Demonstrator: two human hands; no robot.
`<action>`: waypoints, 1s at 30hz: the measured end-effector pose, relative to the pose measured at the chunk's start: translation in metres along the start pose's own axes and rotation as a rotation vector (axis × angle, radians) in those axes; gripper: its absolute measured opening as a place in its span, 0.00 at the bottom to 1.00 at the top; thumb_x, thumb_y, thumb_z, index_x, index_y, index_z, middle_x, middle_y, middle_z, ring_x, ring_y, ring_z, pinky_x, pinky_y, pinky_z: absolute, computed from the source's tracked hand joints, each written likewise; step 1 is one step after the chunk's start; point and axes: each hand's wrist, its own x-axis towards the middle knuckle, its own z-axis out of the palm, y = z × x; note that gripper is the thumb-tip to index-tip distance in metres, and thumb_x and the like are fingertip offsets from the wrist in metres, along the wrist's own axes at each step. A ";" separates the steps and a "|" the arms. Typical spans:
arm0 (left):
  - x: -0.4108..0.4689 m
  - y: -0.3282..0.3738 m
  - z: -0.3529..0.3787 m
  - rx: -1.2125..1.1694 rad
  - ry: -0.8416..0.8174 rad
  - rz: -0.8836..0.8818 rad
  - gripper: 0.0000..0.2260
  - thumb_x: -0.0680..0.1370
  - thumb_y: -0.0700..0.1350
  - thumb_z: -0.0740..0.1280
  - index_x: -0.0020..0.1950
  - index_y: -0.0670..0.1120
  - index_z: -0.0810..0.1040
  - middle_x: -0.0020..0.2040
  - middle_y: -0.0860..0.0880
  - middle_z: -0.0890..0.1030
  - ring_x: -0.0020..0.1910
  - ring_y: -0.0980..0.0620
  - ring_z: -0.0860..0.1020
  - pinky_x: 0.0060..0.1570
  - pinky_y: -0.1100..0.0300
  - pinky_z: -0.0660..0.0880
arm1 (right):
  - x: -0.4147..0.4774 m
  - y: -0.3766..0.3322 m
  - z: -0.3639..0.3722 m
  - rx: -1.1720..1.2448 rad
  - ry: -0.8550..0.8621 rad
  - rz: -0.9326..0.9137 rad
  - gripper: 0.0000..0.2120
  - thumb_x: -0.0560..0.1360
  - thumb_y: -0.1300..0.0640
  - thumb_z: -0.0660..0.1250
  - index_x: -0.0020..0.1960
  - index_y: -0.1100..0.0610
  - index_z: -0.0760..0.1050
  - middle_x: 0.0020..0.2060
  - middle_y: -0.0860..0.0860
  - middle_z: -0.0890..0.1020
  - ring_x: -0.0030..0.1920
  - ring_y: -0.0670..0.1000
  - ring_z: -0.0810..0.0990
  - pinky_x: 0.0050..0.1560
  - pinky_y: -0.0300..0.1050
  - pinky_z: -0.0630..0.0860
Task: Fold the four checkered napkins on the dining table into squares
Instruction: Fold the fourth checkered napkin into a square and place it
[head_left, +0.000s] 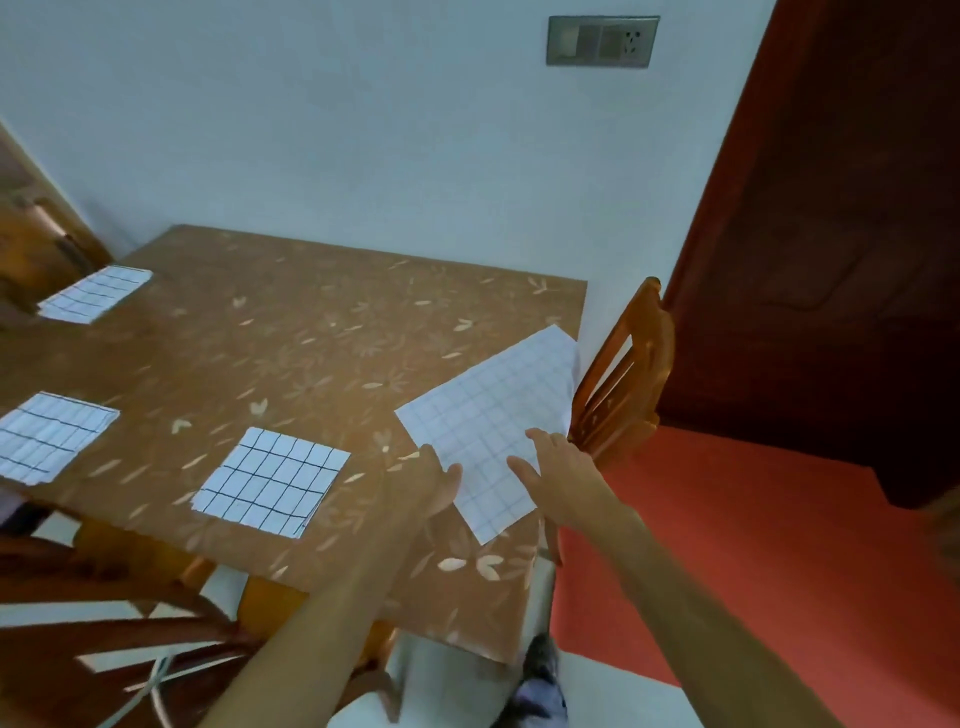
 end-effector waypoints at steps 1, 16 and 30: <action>0.012 -0.002 0.008 0.004 -0.005 -0.043 0.26 0.77 0.60 0.61 0.67 0.44 0.68 0.60 0.45 0.79 0.60 0.44 0.77 0.66 0.46 0.70 | 0.009 0.006 -0.001 0.015 -0.004 -0.013 0.27 0.81 0.41 0.54 0.74 0.55 0.61 0.69 0.56 0.71 0.66 0.57 0.73 0.66 0.52 0.68; 0.101 0.019 0.118 -0.234 0.130 -0.694 0.39 0.69 0.64 0.72 0.70 0.40 0.65 0.64 0.42 0.75 0.61 0.42 0.77 0.57 0.51 0.77 | 0.137 0.083 -0.032 -0.041 -0.261 -0.094 0.30 0.81 0.40 0.55 0.77 0.53 0.55 0.75 0.54 0.62 0.72 0.59 0.66 0.68 0.54 0.66; 0.101 0.038 0.096 -0.551 0.317 -0.442 0.07 0.72 0.47 0.70 0.38 0.48 0.74 0.36 0.49 0.80 0.39 0.49 0.80 0.45 0.53 0.77 | 0.219 0.076 -0.005 -0.194 -0.540 -0.409 0.27 0.82 0.46 0.55 0.77 0.55 0.55 0.71 0.56 0.67 0.66 0.57 0.71 0.68 0.53 0.67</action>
